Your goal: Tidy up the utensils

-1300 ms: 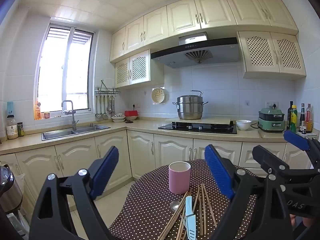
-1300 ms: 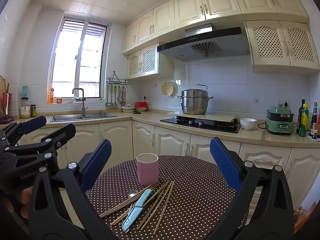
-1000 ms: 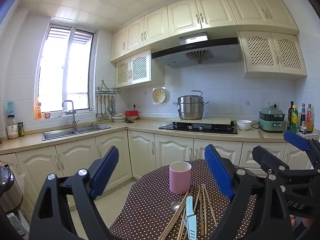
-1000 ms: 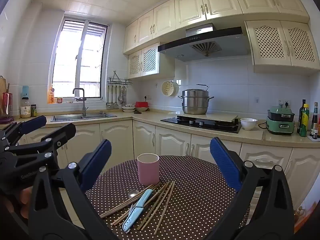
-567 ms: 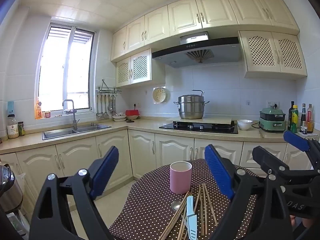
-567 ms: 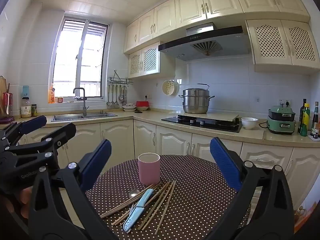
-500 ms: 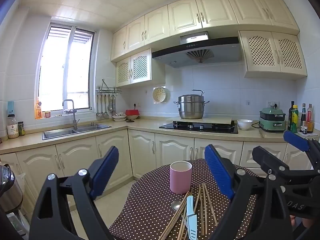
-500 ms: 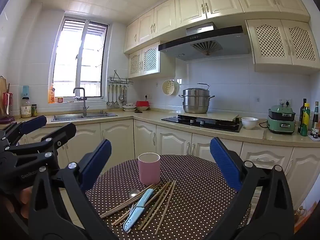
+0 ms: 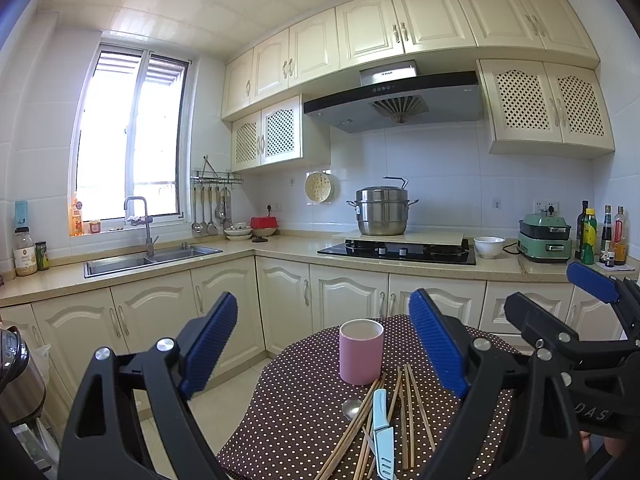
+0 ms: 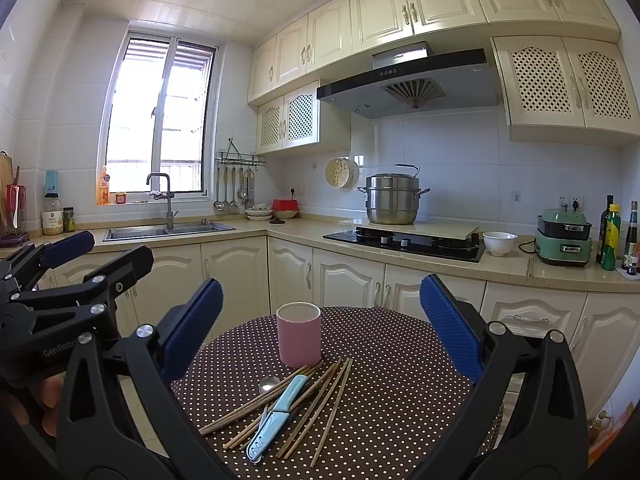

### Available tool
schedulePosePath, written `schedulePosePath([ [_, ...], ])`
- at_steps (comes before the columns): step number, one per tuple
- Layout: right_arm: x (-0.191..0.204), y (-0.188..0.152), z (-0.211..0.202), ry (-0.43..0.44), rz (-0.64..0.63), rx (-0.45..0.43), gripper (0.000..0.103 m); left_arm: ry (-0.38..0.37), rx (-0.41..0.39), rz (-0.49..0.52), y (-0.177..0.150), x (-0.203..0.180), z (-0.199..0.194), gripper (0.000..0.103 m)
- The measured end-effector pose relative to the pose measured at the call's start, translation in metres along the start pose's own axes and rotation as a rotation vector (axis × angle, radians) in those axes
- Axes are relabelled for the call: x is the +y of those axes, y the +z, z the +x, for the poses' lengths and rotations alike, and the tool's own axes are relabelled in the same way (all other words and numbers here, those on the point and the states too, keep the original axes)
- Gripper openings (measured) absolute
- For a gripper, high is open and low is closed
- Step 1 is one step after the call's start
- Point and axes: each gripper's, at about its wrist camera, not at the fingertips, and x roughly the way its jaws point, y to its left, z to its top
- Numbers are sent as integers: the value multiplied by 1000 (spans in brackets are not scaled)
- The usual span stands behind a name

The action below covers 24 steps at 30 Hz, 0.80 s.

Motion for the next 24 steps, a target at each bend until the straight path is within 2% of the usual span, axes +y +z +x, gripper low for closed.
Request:
schedulePosePath([
  [19,-5,-17,22,17,26,53,97,9,60,20,-10,-3,20,86],
  [24,-4,-25,39,54,31,86,97,28,84,35,-16,0,32,86],
])
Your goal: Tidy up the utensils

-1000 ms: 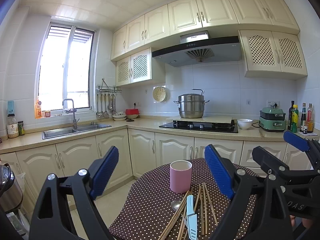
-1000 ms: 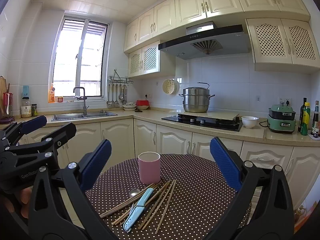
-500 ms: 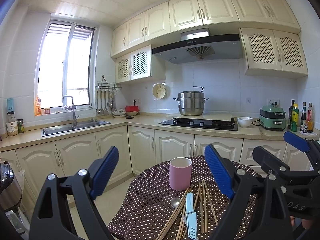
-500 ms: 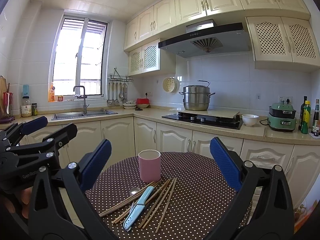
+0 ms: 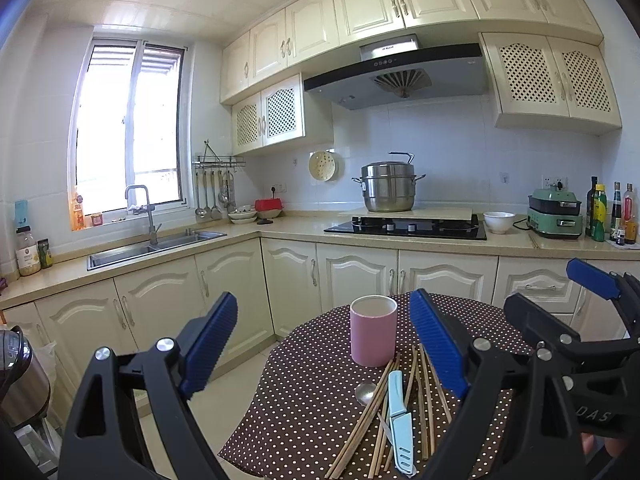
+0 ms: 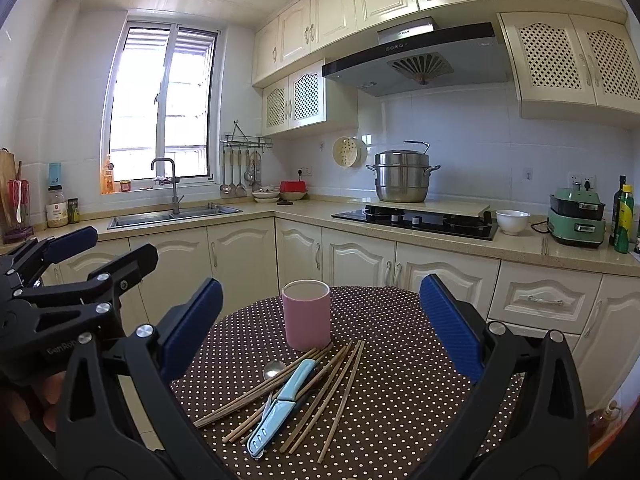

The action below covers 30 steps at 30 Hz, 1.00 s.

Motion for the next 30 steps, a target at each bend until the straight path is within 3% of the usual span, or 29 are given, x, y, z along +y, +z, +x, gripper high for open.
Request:
schedulePosePath([
  [12,25,-8,36,74,-24,59,97,31,58,-44,-16,32,29,86],
  [24,33,-17,65,66,-62,150,97,11,145,-48,-33,42,61,86],
  [30,27,-25,78,37,-58,182,97,-41,213,-54,-41,40,85,86],
])
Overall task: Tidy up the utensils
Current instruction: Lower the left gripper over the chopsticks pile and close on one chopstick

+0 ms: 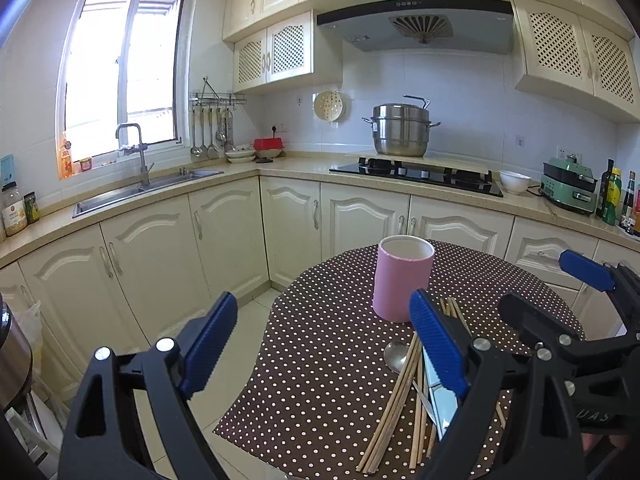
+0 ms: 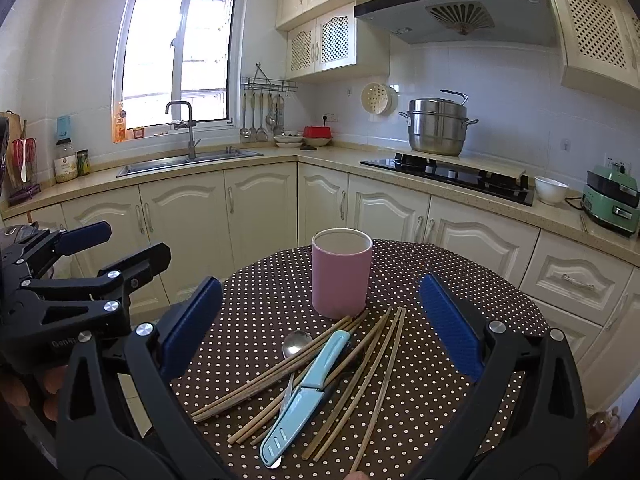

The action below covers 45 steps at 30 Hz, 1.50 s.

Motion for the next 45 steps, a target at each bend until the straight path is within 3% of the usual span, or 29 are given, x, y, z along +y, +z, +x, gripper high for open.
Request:
schedulePosePath([
  [9,-37,-21,35,-76,75,129,97,-167,220,61,-17,-11,66,86],
  [16,-70,-44,58,-118,148,240,97,-278,392,36,-28,-8,118,85],
  [18,-77,-50,61,-132,160,261,97,-301,428,37,-32,-7,130,81],
  [20,-85,-57,64,-142,174,277,97,-330,476,26,-35,-6,141,68],
  [25,-98,-70,70,-137,219,318,97,-388,594,17,-47,-9,168,58],
  [29,-101,-75,74,-128,229,338,97,-413,654,51,-57,-21,180,50],
  [33,-103,-79,76,-126,234,344,97,-443,686,90,-63,-30,185,50],
  [45,-103,-82,80,-120,233,364,97,-402,697,140,-69,-40,191,46],
])
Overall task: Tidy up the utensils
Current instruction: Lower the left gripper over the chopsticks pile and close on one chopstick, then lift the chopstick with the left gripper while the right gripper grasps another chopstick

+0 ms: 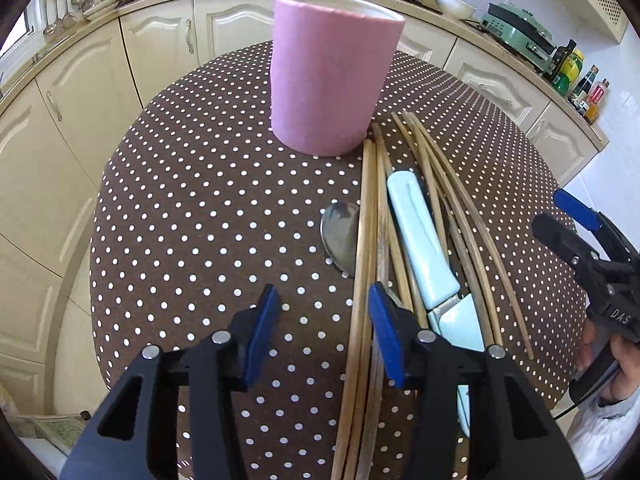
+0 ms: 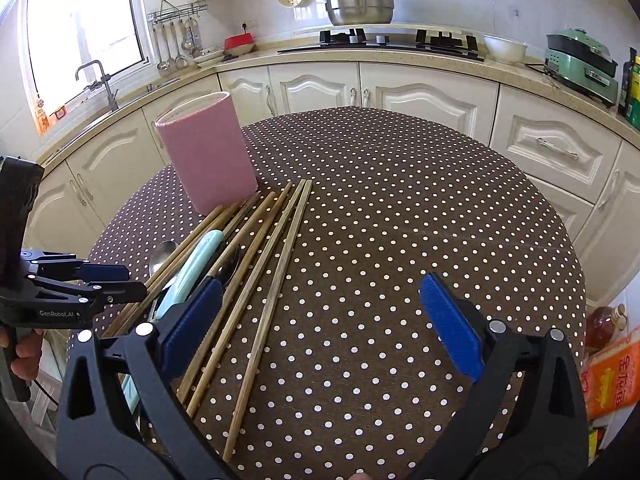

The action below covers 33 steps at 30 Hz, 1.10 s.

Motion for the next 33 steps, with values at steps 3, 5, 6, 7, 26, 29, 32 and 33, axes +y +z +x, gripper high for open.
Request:
schedulePosePath([
  [3,2,0,1,-1,-3,5,97,-8,1,-10,-2,6,-4,45],
  [5,5,0,1,-2,-7,5,97,-14,-5,-18,-5,8,-6,44],
  [6,5,0,2,-1,-8,5,97,-17,-8,-22,-5,9,-6,44],
  [7,6,1,2,1,-8,6,97,-17,-9,-23,-6,9,-6,44],
  [26,21,-8,14,-70,-60,42,97,-37,-67,-81,-9,16,-11,25],
  [29,23,-9,15,-81,-73,40,97,-56,-70,-82,-12,21,-11,19],
  [32,25,-10,16,-83,-82,44,97,-14,-67,-64,-13,21,-9,11],
  [33,26,-10,17,-84,-85,44,97,-10,-66,-62,-13,20,-9,11],
])
